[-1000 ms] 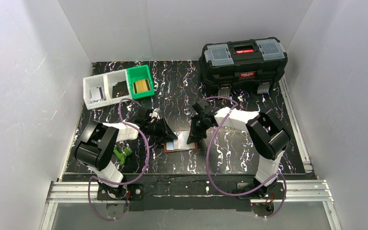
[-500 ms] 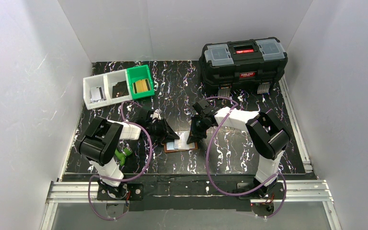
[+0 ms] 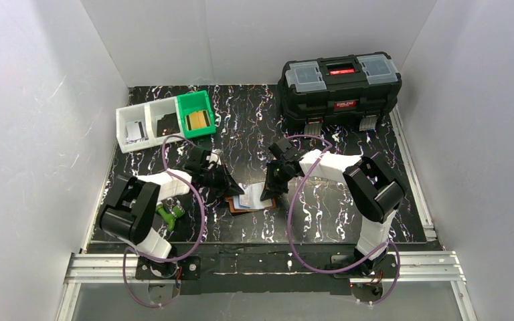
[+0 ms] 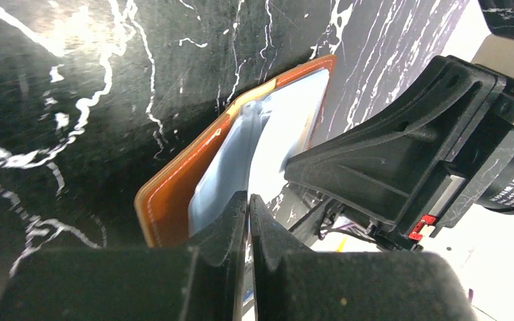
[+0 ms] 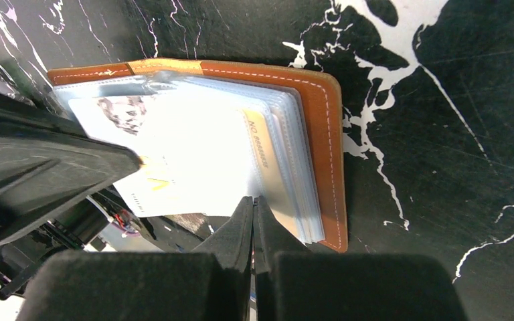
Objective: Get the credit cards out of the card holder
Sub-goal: Remove the credit card from the card holder, then place the credit card in the storage box.
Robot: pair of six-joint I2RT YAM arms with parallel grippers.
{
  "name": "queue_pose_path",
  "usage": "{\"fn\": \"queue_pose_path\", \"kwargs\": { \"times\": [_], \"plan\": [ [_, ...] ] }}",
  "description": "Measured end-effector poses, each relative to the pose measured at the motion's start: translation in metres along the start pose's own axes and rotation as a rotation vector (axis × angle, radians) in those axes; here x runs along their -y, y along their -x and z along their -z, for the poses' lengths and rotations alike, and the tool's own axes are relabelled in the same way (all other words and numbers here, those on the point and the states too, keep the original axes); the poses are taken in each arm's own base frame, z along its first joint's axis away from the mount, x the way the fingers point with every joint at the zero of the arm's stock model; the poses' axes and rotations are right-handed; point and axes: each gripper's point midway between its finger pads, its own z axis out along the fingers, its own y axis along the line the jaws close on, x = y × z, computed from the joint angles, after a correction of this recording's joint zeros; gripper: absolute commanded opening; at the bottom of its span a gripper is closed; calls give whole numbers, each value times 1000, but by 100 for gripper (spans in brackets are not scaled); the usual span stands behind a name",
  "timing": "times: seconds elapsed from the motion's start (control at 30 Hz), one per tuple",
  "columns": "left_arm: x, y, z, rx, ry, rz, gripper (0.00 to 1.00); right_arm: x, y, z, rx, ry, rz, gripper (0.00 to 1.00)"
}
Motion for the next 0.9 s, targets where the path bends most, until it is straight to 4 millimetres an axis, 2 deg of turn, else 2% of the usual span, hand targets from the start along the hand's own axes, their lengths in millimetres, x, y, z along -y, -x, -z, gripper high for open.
{"fn": "queue_pose_path", "kwargs": {
  "times": [0.37, 0.57, 0.7, 0.9],
  "plan": [
    [-10, 3, 28, 40, 132, -58, 0, 0, 0, 0, 0, 0, 0, 1],
    [4, 10, 45, 74, 148, -113, 0, 0, 0, 0, 0, 1, 2, 2],
    [23, 20, 59, 115, 134, -158, 0, -1, 1, 2, 9, 1, 13, 15],
    [44, 31, 75, 160, 133, -198, 0, 0, 4, 12, 44, -16, 56, 51]
  ]
}}
